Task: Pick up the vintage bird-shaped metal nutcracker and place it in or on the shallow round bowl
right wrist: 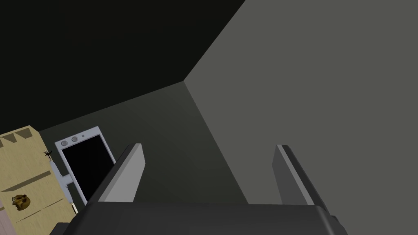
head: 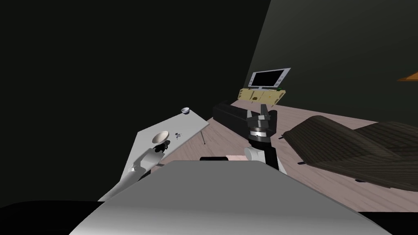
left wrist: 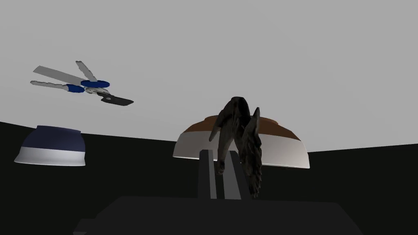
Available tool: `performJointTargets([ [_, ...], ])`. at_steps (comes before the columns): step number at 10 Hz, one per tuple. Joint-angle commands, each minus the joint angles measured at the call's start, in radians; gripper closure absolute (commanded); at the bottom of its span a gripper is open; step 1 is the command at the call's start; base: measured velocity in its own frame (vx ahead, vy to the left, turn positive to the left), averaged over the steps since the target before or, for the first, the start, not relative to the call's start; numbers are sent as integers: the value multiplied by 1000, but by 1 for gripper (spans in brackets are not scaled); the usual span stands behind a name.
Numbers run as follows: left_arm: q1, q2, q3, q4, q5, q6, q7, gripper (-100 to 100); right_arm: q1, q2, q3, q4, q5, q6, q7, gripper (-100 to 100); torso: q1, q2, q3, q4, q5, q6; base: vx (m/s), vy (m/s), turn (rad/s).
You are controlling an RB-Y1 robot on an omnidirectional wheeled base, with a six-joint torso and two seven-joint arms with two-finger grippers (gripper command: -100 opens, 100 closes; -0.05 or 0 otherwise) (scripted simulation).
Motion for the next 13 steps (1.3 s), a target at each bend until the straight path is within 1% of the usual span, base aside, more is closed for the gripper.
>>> performJointTargets([
  [1, 5, 22, 10, -25, 24, 35, -1, 100, 0, 0, 0, 0, 0, 0, 0, 0, 0, 0, 0, 0, 0, 0, 27, 113, -79],
  [6, 10, 80, 33, -72, 88, 103, -5, 100, 0, 0, 0, 0, 0, 0, 0, 0, 7, -4, -2, 1, -3, -3, 18, 71, -55],
  [9, 16, 126, 50, -109, 139, 157, -8, 100, 0, 0, 0, 0, 0, 0, 0, 0, 16, -5, -2, 1, -3, -6, 18, 97, -66],
  [13, 22, 187, 74, -155, 209, 230, -11, 100, 0, 0, 0, 0, 0, 0, 0, 0, 16, -5, -2, 1, -2, -6, 11, 96, -70],
])
